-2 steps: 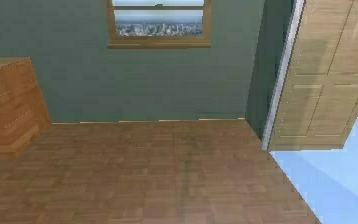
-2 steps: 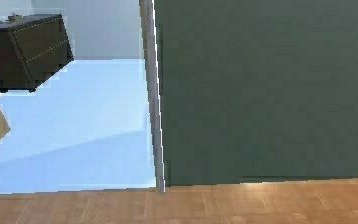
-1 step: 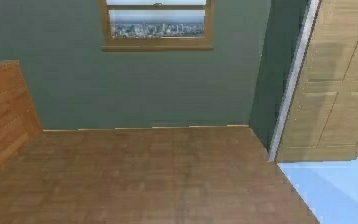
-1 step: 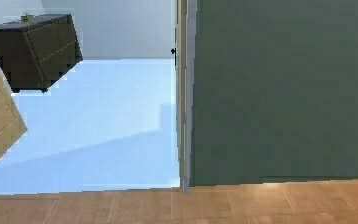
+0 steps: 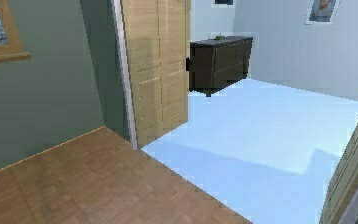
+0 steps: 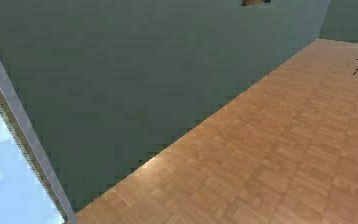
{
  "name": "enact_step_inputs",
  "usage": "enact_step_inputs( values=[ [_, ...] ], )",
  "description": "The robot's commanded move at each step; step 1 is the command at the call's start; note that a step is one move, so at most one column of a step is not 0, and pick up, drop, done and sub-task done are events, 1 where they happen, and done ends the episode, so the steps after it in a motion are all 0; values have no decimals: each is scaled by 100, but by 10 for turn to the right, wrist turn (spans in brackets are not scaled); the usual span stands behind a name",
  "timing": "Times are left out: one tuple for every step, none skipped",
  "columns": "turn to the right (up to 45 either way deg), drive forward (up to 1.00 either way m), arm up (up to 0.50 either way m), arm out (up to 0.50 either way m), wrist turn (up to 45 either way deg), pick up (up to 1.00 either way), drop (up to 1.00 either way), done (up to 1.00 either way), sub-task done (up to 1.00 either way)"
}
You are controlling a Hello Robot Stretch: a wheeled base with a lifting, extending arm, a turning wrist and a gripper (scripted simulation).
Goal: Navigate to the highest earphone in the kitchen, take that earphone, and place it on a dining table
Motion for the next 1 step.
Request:
enact_step_inputs(
  values=[
    [90,0,0,0,0,0,0,0,0]
  ],
)
